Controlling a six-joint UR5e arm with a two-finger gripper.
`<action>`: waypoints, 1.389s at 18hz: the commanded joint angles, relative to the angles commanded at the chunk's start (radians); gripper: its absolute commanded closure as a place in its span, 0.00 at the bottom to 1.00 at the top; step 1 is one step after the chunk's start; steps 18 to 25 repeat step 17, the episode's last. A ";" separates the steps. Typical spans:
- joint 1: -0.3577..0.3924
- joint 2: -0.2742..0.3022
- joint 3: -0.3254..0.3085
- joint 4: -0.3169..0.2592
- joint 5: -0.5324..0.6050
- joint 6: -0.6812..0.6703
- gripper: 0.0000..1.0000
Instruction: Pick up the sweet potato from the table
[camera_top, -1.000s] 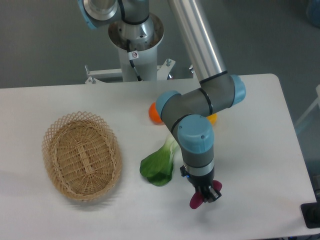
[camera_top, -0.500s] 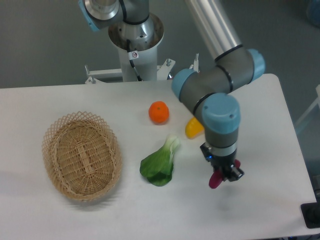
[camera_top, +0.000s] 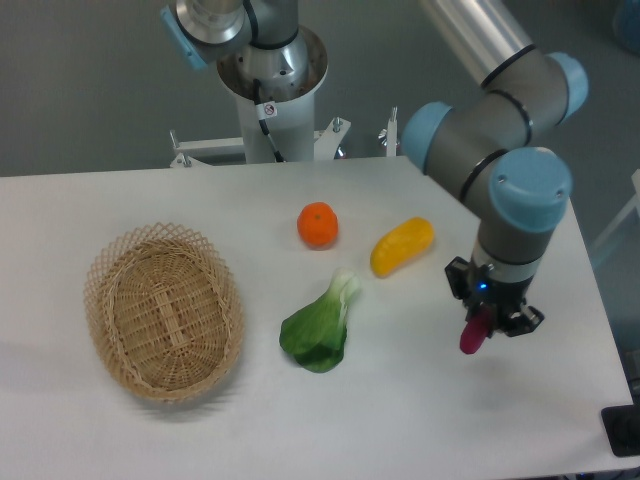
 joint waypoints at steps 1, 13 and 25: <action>0.008 -0.003 0.005 -0.002 -0.011 0.002 0.71; 0.017 -0.018 0.022 0.000 0.015 0.074 0.69; 0.017 -0.020 0.017 0.005 0.021 0.074 0.70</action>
